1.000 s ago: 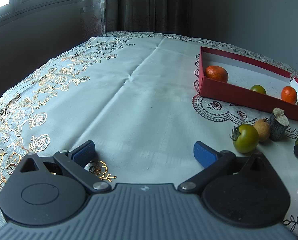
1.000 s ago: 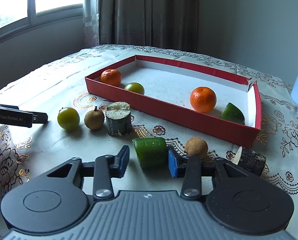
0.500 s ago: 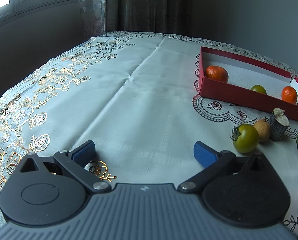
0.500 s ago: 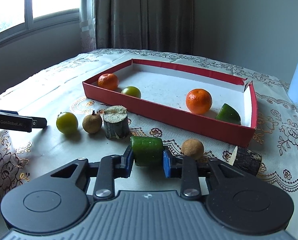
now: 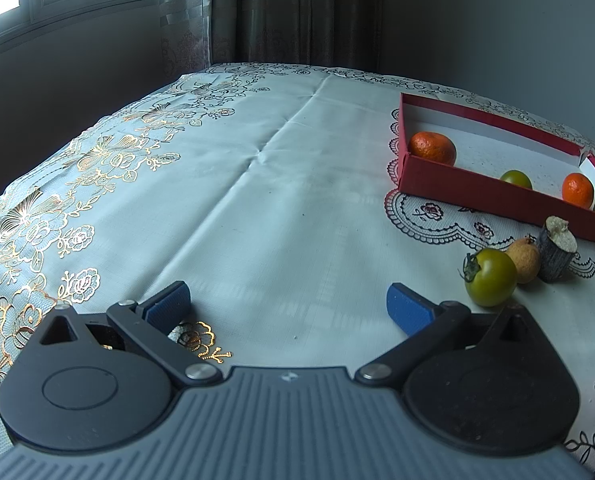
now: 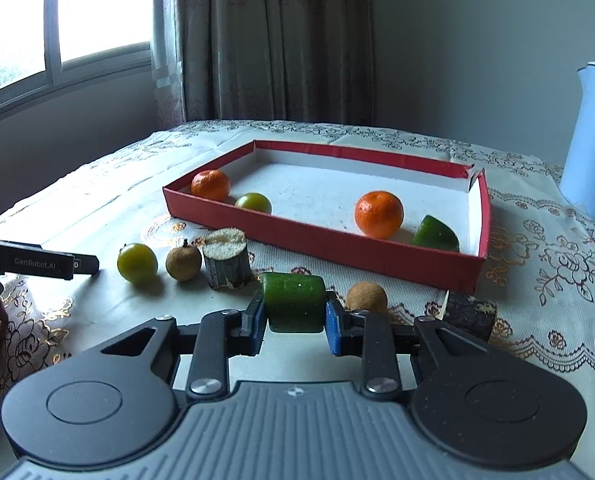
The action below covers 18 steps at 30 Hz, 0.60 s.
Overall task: Organize fruits
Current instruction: 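Carry the cucumber chunk with the right gripper into the box and release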
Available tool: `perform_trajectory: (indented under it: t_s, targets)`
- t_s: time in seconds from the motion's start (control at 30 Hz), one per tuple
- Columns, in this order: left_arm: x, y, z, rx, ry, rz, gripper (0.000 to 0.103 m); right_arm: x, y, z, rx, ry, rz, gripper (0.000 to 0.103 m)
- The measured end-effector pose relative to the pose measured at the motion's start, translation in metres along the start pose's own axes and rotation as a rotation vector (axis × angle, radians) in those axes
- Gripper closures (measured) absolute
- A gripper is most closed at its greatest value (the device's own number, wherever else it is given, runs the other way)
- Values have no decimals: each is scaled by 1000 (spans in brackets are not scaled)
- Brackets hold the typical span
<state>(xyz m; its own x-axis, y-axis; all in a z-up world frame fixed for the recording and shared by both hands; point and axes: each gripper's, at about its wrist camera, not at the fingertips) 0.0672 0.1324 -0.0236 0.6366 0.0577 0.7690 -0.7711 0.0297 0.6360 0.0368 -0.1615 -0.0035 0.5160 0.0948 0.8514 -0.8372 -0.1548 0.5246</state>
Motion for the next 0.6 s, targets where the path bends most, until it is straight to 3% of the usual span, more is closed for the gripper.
perform_trajectory:
  t_s: [0.6]
  targets:
    - [0,0,0,0,0,0,0,71,-8,13,-73,-39,170,74]
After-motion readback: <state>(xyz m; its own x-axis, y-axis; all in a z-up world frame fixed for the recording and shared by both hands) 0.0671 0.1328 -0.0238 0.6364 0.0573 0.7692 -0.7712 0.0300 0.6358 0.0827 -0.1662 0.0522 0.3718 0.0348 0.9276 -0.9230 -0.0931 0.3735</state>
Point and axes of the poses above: each gripper's, at about its wrist camera, not at the fingertips, and y roughly against the way its jaws point, z to its right, x to its top, and after that the axes turned 6 degrees about -x, right-handed
